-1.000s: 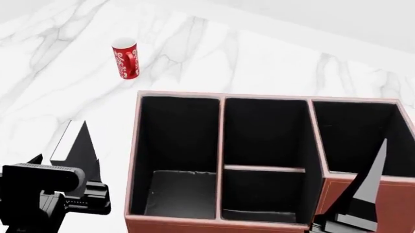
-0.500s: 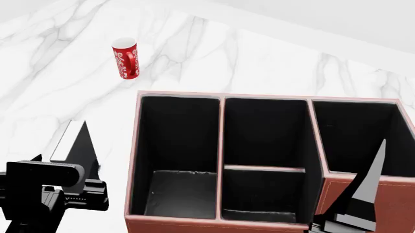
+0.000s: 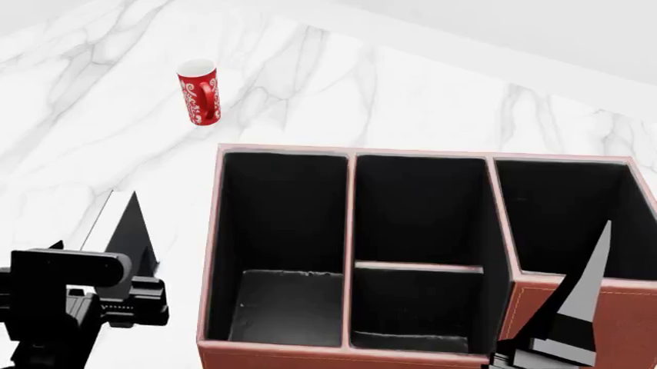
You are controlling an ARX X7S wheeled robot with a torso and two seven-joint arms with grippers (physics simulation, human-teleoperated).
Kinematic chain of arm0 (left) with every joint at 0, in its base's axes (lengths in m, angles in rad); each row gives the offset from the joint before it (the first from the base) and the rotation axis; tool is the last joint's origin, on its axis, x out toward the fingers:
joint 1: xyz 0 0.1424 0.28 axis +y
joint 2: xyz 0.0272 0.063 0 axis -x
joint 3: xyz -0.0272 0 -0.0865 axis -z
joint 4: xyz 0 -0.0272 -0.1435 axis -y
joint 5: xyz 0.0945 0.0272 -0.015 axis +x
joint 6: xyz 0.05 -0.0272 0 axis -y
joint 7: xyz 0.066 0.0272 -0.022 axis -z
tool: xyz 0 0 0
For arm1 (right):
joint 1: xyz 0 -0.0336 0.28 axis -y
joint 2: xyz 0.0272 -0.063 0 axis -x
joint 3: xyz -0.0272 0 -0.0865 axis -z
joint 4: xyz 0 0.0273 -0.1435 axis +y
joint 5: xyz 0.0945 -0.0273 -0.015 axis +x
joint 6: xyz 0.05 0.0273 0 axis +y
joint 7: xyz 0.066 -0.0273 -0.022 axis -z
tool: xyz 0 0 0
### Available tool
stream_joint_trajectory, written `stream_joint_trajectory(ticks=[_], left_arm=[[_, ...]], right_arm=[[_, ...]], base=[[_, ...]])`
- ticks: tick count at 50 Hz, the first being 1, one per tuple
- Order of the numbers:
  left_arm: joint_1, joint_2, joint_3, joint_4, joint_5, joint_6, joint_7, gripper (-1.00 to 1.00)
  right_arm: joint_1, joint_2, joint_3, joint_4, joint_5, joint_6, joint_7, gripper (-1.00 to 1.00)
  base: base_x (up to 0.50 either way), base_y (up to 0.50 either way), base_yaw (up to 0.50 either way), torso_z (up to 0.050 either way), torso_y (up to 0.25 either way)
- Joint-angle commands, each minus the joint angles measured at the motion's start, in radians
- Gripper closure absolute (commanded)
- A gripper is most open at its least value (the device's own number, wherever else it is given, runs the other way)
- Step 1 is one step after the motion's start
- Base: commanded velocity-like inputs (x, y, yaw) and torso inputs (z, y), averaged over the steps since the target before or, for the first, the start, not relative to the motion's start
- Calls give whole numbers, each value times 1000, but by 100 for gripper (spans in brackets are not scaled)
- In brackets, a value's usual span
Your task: Pick up the book and place it in the left compartment of the caddy.
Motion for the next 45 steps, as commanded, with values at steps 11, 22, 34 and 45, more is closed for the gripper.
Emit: stream_joint_trajectory(ticks=[11, 22, 34, 45], left_arm=[[-53, 33, -23, -143, -26, 85, 76, -100], [-75, 40, -22, -201, -27, 105, 88, -100], [-97, 45, -22, -258, -27, 125, 96, -100], [-112, 47, -32, -288, -38, 138, 100, -100]], right_arm=[[3, -7, 14, 1, -10, 2, -18, -100], [0, -3, 12, -1, -10, -2, -16, -100], [3, 0, 4, 6, -13, -3, -15, -100], [6, 3, -1, 12, -14, -4, -14, -100]], base=[[0, 0, 0, 0, 0], [0, 0, 0, 0, 0], [0, 0, 0, 0, 0], [0, 0, 0, 0, 0]])
